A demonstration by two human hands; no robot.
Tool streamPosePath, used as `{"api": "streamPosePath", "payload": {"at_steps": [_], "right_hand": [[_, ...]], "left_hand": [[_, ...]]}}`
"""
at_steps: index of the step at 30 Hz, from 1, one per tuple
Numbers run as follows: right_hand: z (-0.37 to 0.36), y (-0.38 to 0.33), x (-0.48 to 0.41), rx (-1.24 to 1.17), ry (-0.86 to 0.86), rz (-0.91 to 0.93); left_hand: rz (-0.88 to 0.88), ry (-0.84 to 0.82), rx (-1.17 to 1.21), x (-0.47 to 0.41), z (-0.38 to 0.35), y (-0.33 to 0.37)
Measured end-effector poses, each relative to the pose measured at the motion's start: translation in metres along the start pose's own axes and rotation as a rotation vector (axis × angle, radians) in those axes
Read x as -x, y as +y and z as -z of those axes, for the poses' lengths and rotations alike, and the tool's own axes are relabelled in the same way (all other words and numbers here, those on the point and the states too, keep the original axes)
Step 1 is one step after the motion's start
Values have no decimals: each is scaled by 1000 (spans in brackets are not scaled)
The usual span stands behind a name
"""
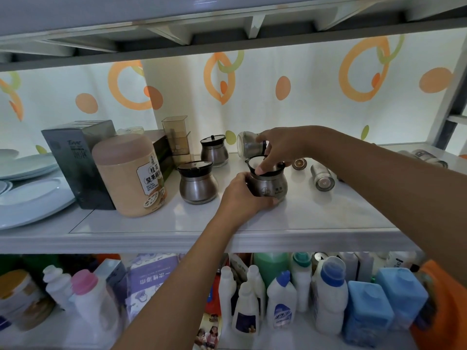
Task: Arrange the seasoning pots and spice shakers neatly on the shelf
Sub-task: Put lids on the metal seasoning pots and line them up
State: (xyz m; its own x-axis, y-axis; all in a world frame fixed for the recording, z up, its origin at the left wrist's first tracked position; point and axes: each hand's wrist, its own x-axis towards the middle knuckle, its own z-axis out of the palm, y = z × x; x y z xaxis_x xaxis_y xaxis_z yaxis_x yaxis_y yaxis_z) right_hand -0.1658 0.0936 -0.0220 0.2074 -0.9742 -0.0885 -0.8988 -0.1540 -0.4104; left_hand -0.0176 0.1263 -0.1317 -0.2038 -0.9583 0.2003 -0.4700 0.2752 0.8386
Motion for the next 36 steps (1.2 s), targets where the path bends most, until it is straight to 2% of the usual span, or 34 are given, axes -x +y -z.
{"api": "streamPosePath", "payload": {"at_steps": [9, 14, 18, 21, 23, 26, 30, 33, 36], "right_hand": [[-1, 4, 3, -83, 18, 22], [-2, 14, 9, -167, 29, 54], [-1, 20, 11, -283, 145, 78], [4, 24, 8, -462, 207, 42], [7, 27, 6, -582, 225, 36], [12, 32, -4, -715, 248, 44], [25, 38, -27, -905, 199, 24], [33, 44, -53, -933, 181, -28], [36, 50, -80, -930, 165, -106]], "left_hand": [[4, -29, 19, 1, 0, 4], [101, -120, 93, 0, 5, 10], [98, 22, 90, 5, 15, 33], [-82, 174, -35, 13, 25, 55], [-156, 196, -93, 6, 35, 72], [-160, 148, -188, -24, 51, 91], [-170, 24, -424, -83, 66, 107], [-223, -12, -650, -130, 69, 111], [-144, -97, -830, -179, 68, 103]]}}
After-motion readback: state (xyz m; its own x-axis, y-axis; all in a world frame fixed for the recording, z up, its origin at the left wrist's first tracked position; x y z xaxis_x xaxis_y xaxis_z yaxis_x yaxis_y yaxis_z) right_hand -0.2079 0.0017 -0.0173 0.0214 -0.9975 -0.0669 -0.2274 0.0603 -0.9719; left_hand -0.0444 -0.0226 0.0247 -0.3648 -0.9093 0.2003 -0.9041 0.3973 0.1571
